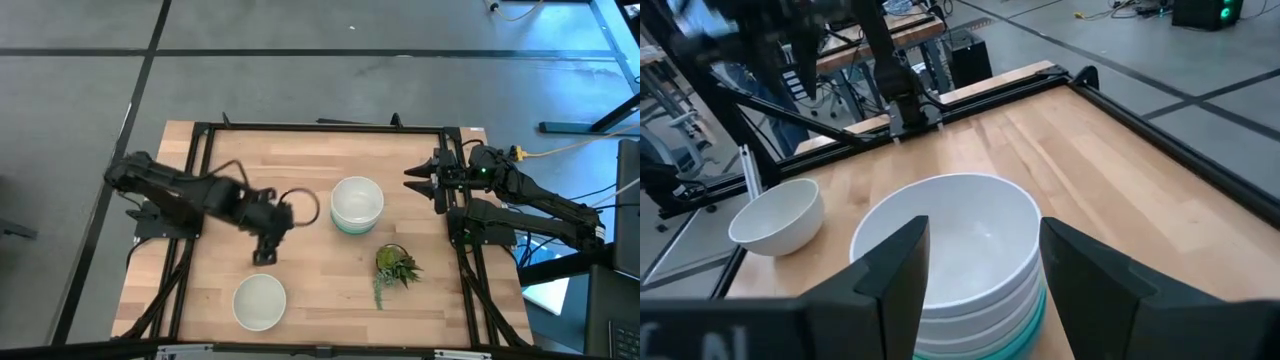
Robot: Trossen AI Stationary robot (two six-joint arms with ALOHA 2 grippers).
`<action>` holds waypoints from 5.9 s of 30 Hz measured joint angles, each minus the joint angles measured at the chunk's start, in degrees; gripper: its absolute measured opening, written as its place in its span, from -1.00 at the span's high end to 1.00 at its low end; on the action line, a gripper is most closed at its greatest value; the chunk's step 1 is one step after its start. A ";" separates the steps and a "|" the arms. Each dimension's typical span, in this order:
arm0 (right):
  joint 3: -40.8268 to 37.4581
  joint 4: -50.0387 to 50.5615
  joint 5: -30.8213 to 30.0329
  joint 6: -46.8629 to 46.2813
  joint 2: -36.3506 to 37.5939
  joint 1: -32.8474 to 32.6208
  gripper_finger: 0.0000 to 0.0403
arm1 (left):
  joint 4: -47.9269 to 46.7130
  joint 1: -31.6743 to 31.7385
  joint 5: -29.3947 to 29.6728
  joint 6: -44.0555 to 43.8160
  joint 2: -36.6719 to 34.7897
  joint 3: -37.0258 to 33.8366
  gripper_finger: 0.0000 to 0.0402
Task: Nest bowls inside each other
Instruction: Stack the bottom white bowl on the top white bowl
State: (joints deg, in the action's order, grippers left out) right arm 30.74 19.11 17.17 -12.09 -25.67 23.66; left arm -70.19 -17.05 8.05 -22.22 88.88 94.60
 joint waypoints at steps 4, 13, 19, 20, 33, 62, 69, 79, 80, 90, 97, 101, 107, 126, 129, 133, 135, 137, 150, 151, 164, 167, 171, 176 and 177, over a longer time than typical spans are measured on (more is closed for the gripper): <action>0.00 0.00 0.07 -1.36 0.00 0.00 0.04 | 3.55 -4.36 0.00 -4.50 -3.73 -10.81 0.29; 0.00 -0.04 0.07 -4.62 -0.02 0.00 0.04 | 17.06 -14.25 -7.83 -4.72 -5.23 -27.77 0.31; 0.00 -0.11 0.07 -7.21 -0.02 0.00 0.04 | 19.49 -18.10 -5.93 -5.91 -4.96 -31.04 0.31; 0.00 -0.16 0.07 -7.35 -0.02 0.00 0.04 | 19.00 -18.25 -5.37 -6.58 -4.96 -31.11 0.31; 0.00 -1.77 0.53 -8.70 -0.04 -0.02 0.04 | 18.72 -17.95 -6.04 -9.11 -1.26 -31.18 0.31; 0.00 -1.73 0.98 -8.86 -0.04 0.00 0.04 | 24.17 -13.80 -10.25 -4.19 6.42 -31.16 0.31; 0.00 -1.70 0.98 -8.88 -0.04 0.00 0.04 | 24.37 -13.82 -10.20 -4.21 7.97 -31.16 0.31; 0.00 -1.70 0.98 -8.88 -0.04 0.00 0.04 | 24.98 -13.82 -9.84 -5.61 7.91 -31.16 0.31; 0.00 -1.70 0.98 -8.88 -0.04 0.00 0.04 | 24.98 -13.82 -9.57 -5.49 7.91 -31.16 0.31; 0.00 -1.70 0.98 -8.90 -0.07 0.00 0.04 | 24.85 -13.82 -9.07 -5.57 7.91 -31.16 0.60; 0.00 -1.70 0.96 -8.88 -0.07 0.00 0.04 | 25.03 -13.74 -9.17 -5.88 7.82 -31.16 0.97; 0.00 -1.69 0.98 -8.88 -0.09 0.00 0.04 | 24.87 -13.00 -8.37 -6.16 7.78 -31.16 0.97; 0.00 -1.64 0.98 -8.88 -0.09 0.00 0.04 | 24.52 -8.91 -5.73 -4.18 5.51 -31.18 0.99; -0.02 -0.92 3.20 -8.70 -0.07 0.00 0.04 | 29.40 21.93 -4.63 13.67 -8.72 -10.68 1.00; -0.02 -0.89 4.27 -8.70 -0.05 -0.02 0.04 | 24.74 27.09 -7.54 12.49 -5.78 -3.47 1.00; -0.02 -0.74 5.48 -8.64 -0.05 -0.02 0.04 | 20.02 32.03 -15.10 10.78 0.07 4.64 1.00; -0.02 -0.74 5.49 -8.65 -0.07 -0.02 0.04 | 18.46 33.10 -17.65 10.80 3.80 8.41 1.00; -0.02 -0.74 5.49 -8.64 -0.04 0.00 0.04 | 15.84 33.56 -18.75 11.13 7.91 11.78 1.00; -0.02 0.54 5.58 -8.53 -0.04 0.00 0.04 | 1.81 33.47 -21.11 15.35 30.65 36.36 1.00; -0.02 0.71 5.60 -8.52 -0.07 0.00 0.04 | 1.18 33.47 -21.13 15.35 31.84 37.67 1.00; -0.02 2.64 7.10 -6.64 -0.04 -0.02 0.04 | 0.36 33.43 -21.05 13.80 35.69 38.21 1.00; -0.02 2.64 7.11 -5.65 -0.05 -0.02 0.04 | 0.89 33.43 -20.78 13.75 35.71 38.26 1.00; -0.02 2.64 7.13 -5.64 -0.07 -0.02 0.04 | 1.45 33.12 -20.57 13.50 37.27 38.17 1.00; -0.02 2.90 8.50 -5.71 -0.04 -0.02 0.04 | 0.72 32.59 -20.62 13.51 39.95 38.19 1.00; -0.02 3.05 8.50 -5.73 -0.04 -0.02 0.04 | 1.11 32.59 -20.61 13.58 40.12 38.19 1.00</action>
State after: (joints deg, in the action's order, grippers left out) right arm 30.72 22.16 25.67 -17.82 -25.71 23.64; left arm -69.07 15.54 -12.56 -8.64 129.00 132.79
